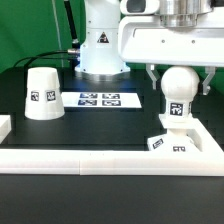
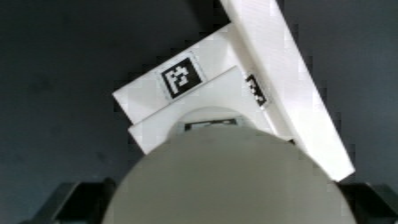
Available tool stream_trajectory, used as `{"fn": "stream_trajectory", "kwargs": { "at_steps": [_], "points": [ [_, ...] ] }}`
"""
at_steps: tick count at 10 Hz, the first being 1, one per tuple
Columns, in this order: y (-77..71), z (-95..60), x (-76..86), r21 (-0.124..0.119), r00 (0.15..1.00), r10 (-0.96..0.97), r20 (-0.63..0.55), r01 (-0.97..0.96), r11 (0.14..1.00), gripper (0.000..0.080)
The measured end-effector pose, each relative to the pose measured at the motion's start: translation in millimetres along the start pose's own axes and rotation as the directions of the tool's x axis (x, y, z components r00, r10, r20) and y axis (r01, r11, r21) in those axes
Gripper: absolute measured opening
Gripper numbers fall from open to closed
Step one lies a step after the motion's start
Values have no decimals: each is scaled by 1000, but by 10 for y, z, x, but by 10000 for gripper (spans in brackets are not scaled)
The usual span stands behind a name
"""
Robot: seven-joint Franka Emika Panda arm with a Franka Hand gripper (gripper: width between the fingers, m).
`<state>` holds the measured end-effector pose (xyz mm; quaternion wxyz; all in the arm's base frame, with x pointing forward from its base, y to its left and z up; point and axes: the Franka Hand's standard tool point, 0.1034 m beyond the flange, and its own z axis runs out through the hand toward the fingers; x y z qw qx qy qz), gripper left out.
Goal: Assemble lamp
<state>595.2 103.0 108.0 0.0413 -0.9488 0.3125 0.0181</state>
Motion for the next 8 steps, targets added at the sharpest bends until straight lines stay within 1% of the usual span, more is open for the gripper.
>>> {"fn": "stream_trajectory", "kwargs": {
  "at_steps": [2, 3, 5, 7, 8],
  "points": [
    [-22, 1, -26, 8, 980, 196, 21, -197, 980, 578],
    [-39, 1, -41, 11, 952, 305, 35, -306, 952, 578],
    [-88, -4, -49, 15, 853, 516, 72, -519, 855, 579],
    [-100, -7, -42, 14, 790, 606, 90, -609, 793, 579],
    [-101, -7, -43, 13, 782, 617, 90, -620, 784, 579]
  ]
}}
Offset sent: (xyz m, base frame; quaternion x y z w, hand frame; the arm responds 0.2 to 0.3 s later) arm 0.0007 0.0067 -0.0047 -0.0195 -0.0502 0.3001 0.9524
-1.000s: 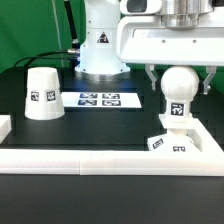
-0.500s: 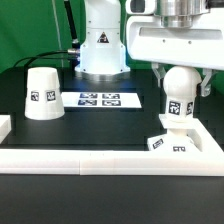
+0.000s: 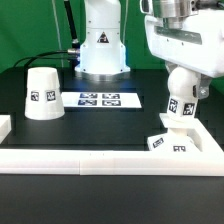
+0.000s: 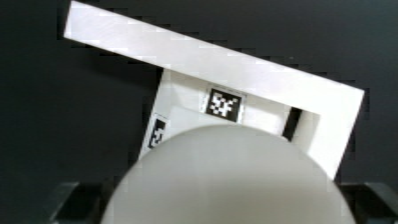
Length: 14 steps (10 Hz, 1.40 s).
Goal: Assemble lamp
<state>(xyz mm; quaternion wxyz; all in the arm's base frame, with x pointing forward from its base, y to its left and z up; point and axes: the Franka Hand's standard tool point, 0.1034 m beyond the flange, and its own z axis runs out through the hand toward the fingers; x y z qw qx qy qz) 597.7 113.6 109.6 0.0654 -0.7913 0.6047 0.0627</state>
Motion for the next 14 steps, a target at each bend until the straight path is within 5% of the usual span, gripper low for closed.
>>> {"fn": "stream_trajectory", "kwargs": {
  "at_steps": [2, 4, 6, 9, 13, 14],
  "points": [
    [-9, 2, -19, 4, 998, 58, 3, -58, 998, 579],
    [-2, 3, -1, 2, 999, -51, 2, 51, 999, 691],
    [3, -33, -4, -28, 962, -273, 13, 274, 961, 698],
    [-2, -36, 28, -17, 870, -492, 17, 492, 870, 699],
    [3, -34, 48, -17, 646, -763, 20, 764, 645, 699],
    [10, -39, 89, -44, 523, -852, 13, 852, 522, 699]
  ]
}}
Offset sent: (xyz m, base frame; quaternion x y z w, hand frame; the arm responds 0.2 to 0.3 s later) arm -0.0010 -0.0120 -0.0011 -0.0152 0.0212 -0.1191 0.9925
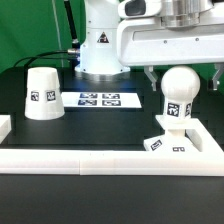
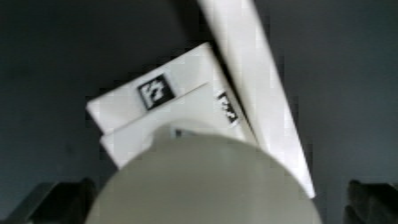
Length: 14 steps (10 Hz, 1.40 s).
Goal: Assemble lamp
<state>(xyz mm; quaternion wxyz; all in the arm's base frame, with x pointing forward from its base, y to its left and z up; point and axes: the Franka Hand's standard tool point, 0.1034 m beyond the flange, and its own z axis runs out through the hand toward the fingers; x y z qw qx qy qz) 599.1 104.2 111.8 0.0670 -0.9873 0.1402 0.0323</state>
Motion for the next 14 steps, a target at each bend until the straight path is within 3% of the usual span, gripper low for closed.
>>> {"fn": "stream_trajectory", "kwargs": {
  "at_steps": [2, 4, 10, 14],
  "points": [
    [13, -32, 46, -18, 963, -269, -6, 269, 963, 699],
    [3, -52, 83, -51, 857, -516, -9, 515, 856, 699],
    [15, -55, 93, -54, 647, -763, 7, 762, 645, 699],
    [38, -47, 105, -71, 349, -936, 45, 936, 346, 699]
  ]
}}
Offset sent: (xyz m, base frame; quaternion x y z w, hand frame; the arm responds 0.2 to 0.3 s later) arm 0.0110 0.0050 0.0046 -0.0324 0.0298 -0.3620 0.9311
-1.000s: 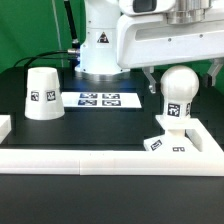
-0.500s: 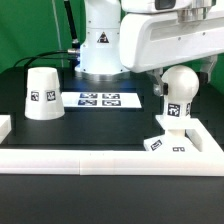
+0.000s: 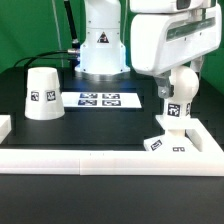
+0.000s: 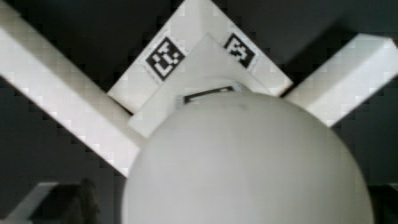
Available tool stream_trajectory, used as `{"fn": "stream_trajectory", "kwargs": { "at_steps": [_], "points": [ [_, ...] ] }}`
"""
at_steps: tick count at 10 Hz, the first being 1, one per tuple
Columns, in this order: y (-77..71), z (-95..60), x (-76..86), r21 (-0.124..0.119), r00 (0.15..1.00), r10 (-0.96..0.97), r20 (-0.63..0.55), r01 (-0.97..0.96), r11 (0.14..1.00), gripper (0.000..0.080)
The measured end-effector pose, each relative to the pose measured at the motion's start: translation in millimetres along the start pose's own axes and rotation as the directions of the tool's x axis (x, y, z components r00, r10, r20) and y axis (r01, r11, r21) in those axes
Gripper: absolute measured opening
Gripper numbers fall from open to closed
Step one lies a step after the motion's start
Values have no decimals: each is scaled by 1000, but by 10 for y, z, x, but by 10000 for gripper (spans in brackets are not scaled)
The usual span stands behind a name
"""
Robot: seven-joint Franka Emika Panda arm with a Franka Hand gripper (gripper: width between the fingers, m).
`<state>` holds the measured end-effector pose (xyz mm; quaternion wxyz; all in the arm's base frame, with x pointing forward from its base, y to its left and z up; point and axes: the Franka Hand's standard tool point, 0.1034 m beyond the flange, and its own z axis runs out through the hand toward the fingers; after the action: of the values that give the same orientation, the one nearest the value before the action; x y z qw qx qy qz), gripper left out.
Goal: Assemble lamp
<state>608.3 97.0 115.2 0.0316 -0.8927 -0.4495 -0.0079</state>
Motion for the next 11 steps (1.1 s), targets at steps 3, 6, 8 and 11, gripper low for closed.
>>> {"fn": "stream_trajectory", "kwargs": {
  "at_steps": [3, 6, 8, 11],
  "points": [
    [6, -3, 7, -20, 974, -224, 26, 225, 974, 699],
    [12, -1, -4, -20, 946, -322, 36, 322, 946, 699],
    [17, -2, -8, -21, 950, -310, 35, 311, 950, 577],
    [21, -2, -12, -22, 962, -272, 34, 272, 962, 577]
  ]
}}
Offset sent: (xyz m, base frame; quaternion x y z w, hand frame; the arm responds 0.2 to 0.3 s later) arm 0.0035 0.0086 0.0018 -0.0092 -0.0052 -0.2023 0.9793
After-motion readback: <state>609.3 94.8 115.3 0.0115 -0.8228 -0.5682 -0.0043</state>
